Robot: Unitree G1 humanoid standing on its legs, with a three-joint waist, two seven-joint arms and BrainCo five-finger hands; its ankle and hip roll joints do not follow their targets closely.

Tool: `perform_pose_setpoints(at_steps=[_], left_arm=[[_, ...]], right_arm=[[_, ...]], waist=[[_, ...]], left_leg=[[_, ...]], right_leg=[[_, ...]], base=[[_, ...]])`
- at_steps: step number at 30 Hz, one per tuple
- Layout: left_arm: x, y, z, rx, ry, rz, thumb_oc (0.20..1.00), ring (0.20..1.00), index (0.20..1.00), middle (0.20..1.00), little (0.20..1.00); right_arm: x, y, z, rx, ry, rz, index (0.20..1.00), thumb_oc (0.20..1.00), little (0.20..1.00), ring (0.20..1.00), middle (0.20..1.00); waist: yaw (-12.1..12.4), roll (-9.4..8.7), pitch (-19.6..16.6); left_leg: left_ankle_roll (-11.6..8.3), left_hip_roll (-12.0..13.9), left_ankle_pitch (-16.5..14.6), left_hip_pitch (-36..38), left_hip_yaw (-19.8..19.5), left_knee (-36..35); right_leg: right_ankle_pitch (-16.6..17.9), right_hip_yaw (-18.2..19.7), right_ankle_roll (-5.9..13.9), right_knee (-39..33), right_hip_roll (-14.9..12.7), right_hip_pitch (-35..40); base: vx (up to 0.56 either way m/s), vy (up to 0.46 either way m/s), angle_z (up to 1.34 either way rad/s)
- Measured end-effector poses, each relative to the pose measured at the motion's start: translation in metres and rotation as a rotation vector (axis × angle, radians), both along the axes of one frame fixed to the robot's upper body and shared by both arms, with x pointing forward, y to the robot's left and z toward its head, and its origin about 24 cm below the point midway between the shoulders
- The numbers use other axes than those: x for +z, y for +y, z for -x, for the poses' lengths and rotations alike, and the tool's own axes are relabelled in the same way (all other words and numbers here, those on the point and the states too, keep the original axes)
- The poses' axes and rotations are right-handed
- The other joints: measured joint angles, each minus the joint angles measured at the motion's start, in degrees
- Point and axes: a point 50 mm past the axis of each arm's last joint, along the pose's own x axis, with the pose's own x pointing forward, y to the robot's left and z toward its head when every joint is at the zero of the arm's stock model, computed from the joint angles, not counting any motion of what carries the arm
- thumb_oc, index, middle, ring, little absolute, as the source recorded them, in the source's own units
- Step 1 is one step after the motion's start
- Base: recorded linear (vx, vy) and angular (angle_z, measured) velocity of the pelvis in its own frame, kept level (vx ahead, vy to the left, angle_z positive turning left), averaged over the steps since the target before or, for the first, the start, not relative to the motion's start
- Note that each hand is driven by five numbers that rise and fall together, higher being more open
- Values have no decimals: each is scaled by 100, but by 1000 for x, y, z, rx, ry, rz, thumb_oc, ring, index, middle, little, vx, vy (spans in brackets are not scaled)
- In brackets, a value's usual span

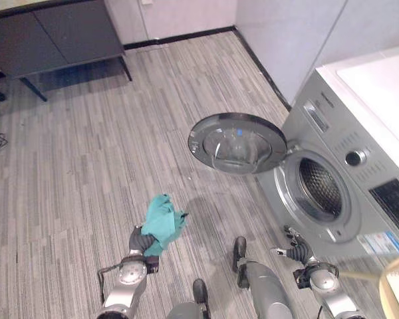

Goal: Grab the laundry basket,head to the washer,open it,put in the laundry and shut it.

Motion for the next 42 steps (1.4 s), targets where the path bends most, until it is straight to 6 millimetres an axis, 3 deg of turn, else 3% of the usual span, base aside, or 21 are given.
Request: perform_pose_setpoints(at_steps=[2,4,6,7,9,14,17,19,21,22,24,28,30,31,33,35,36,37,38,40,42], left_arm=[[-4,0,8,-3,21,2,200,200,200,200,200],[-3,0,8,-6,20,3,200,200,200,200,200],[-5,-14,1,-59,21,34,200,200,200,200,200],[-5,-24,-3,-109,24,46,200,200,200,200,200],[-8,-32,5,-159,43,62,200,200,200,200,200],[2,-46,-5,-281,-1,28,200,200,200,200,200],[0,-48,-3,-296,11,21,200,200,200,200,200],[-1,-48,-2,-300,17,21,200,200,200,200,200],[2,-50,-8,-320,2,2,200,200,200,200,200],[1,-52,-7,-332,5,1,200,200,200,200,200],[5,-53,-13,-339,-11,-6,200,200,200,200,200],[11,-44,-18,-338,-30,-44,200,200,200,200,200],[14,-36,-21,-306,-44,-62,200,200,200,200,200],[15,-35,-21,-292,-49,-65,200,200,200,200,200],[19,-32,-24,-271,-66,-70,200,200,200,200,200],[20,-30,-25,-248,-79,-67,200,200,200,200,200],[20,-26,-24,-233,-79,-71,200,200,200,200,200],[18,-24,-22,-223,-70,-70,200,200,200,200,200],[16,-26,-21,-212,-62,-59,200,200,200,200,200],[17,-27,-22,-210,-72,-53,200,200,200,200,200],[16,-25,-21,-174,-72,-28,200,200,200,200,200]], right_arm=[[-1,-5,2,-19,4,6,1000,1000,1000,1000,1000],[4,-7,-4,-15,-16,13,1000,1000,1000,1000,1000],[-2,-14,-1,-50,9,12,1000,1000,1000,1000,1000],[-7,-18,7,-65,46,21,1000,1000,1000,1000,1000],[-8,-22,14,-61,56,34,1000,1000,1000,1000,1000],[4,-36,6,-53,11,82,1000,1000,1000,1000,1000],[8,-35,-3,-43,-11,82,1000,1000,1000,1000,1000],[8,-36,-3,-48,-10,85,1000,1000,1000,1000,1000],[0,-41,6,-58,35,98,1000,1000,1000,1000,1000],[-1,-46,8,-63,43,110,1000,1000,1000,1000,1000],[-5,-46,12,-64,71,112,1000,1000,1000,1000,1000],[-5,-37,16,-27,69,98,1000,1000,1000,1000,1000],[-5,-25,11,-11,53,66,1000,1000,1000,1000,1000],[-3,-19,5,-4,37,53,1000,1000,1000,1000,1000],[2,-12,-6,7,3,37,1000,1000,1000,1000,1000],[2,-8,-9,11,2,27,1000,1000,1000,1000,1000],[1,-6,-8,9,3,20,1000,1000,1000,1000,1000],[0,-6,-6,4,3,16,1000,1000,1000,1000,1000],[0,-10,-2,-20,4,17,1000,1000,1000,1000,1000],[-7,-14,9,-33,38,23,1000,1000,1000,1000,1000],[-8,-19,13,-56,47,29,1000,1000,1000,1000,1000]], waist=[[14,-6,-7],[129,57,-1],[46,78,36],[19,-17,64],[-17,-107,12],[-109,-142,-2],[-75,-152,-3],[-151,-70,-24],[-161,60,-56],[-208,315,-101],[-286,385,-100],[-477,381,-95],[-513,207,-45],[-468,194,-50],[-395,212,-24],[-224,170,-22],[-100,145,-40],[-134,139,-43],[-224,237,-27],[-185,231,-31],[-132,88,-29]], left_leg=[[-107,-10,-140,111,-113,152],[-96,105,-194,-7,-90,340],[-563,377,-397,-553,-236,1607],[-479,375,-391,-742,-108,2495],[-433,471,-521,-778,-114,2815],[-292,246,-376,-1136,-483,1131],[-276,-155,42,-1259,-1844,428],[-279,-165,244,-1372,-1840,496],[-119,-120,398,-1323,-1966,428],[-64,74,372,-1339,-1779,359],[3,157,625,-1244,-1357,301],[183,-22,569,-1080,-569,117],[291,-27,496,-931,356,62],[294,11,484,-918,696,7],[289,81,418,-934,957,27],[235,196,292,-752,1457,17],[189,267,142,-682,1584,117],[130,284,81,-662,1585,224],[57,471,33,-728,1379,444],[-45,619,8,-779,1240,712],[-72,825,13,-1370,927,1774]], right_leg=[[744,-50,-432,-65,30,180],[862,5,-659,-280,219,248],[382,85,-853,-125,350,416],[397,168,-827,-262,292,702],[359,329,-882,-589,354,1169],[632,1087,-631,-1216,559,1533],[852,2098,-563,-1664,744,1792],[832,2045,-674,-1663,768,1828],[804,2514,-708,-1645,915,1871],[790,2582,-679,-1608,1055,1858],[616,2680,-562,-1322,1066,1694],[1,2531,-161,-206,773,992],[-245,2497,32,492,718,543],[-257,2183,16,653,667,354],[-276,1408,-13,726,413,224],[-367,-665,-159,618,-364,510],[-364,-1154,-154,498,-549,666],[-279,-1150,-35,236,-557,886],[-235,-790,24,-168,-201,1130],[-260,-623,-93,-311,-31,1221],[-345,-453,-391,-172,-56,1089]], base=[[0,0,22],[419,-388,-21],[302,-282,32],[95,-51,49],[178,-15,-21],[167,52,-74],[121,63,-154],[173,158,-140],[179,205,-151],[80,122,-129],[74,152,-112],[31,133,-89],[-38,47,-156],[-25,4,-181],[82,-64,-115],[171,-126,-140],[71,-101,-122],[80,-196,-51],[23,-98,23],[-32,-155,10],[-115,-81,-25]])
